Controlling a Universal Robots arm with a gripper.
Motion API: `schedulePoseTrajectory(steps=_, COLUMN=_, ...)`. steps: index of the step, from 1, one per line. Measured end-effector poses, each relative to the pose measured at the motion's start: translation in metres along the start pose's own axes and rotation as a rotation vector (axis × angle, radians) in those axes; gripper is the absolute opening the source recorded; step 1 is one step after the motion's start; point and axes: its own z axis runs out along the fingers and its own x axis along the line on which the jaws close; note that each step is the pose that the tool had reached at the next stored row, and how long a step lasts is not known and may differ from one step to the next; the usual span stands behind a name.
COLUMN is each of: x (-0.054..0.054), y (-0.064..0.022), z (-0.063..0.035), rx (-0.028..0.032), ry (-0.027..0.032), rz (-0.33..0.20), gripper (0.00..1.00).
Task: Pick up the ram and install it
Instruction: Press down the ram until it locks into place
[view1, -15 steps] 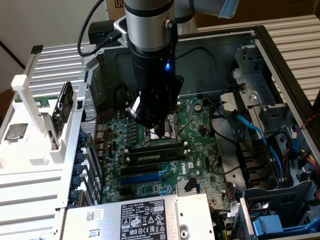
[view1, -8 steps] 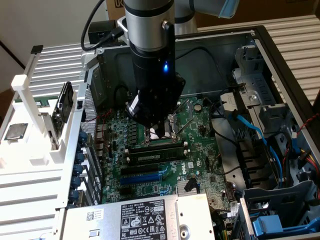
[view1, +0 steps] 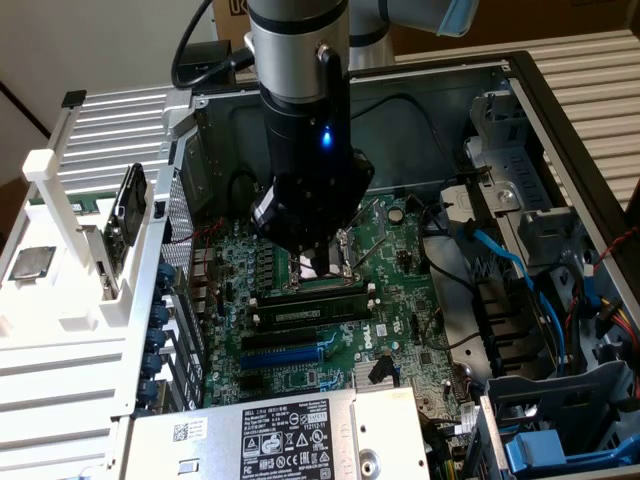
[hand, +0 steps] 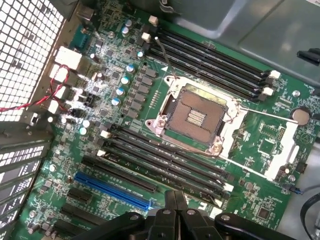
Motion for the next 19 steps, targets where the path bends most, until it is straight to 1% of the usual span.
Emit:
schedulePoseTrajectory(steps=4, x=0.0000, y=0.0000, z=0.0002, rx=0.0014, ry=-0.0002, rz=0.066, gripper=0.10)
schedulePoseTrajectory(steps=5, x=0.0000, y=0.0000, z=0.0003, rx=0.0022, ry=-0.0002, rz=0.099, gripper=0.10)
schedulePoseTrajectory(steps=9, x=0.0000, y=0.0000, z=0.0005, rx=0.0036, ry=-0.0004, rz=0.165, gripper=0.10)
schedulePoseTrajectory(steps=15, x=0.0000, y=0.0000, z=0.0011, rx=0.0077, ry=-0.0010, rz=0.360, gripper=0.10)
schedulePoseTrajectory(steps=16, x=0.0001, y=0.0000, z=0.0011, rx=0.0082, ry=-0.0011, rz=0.380, gripper=0.10)
schedulePoseTrajectory(steps=18, x=0.0001, y=0.0000, z=0.0011, rx=0.0083, ry=-0.0011, rz=0.383, gripper=0.10)
schedulePoseTrajectory(steps=19, x=0.0000, y=0.0000, z=0.0012, rx=0.0086, ry=-0.0011, rz=0.396, gripper=0.10)
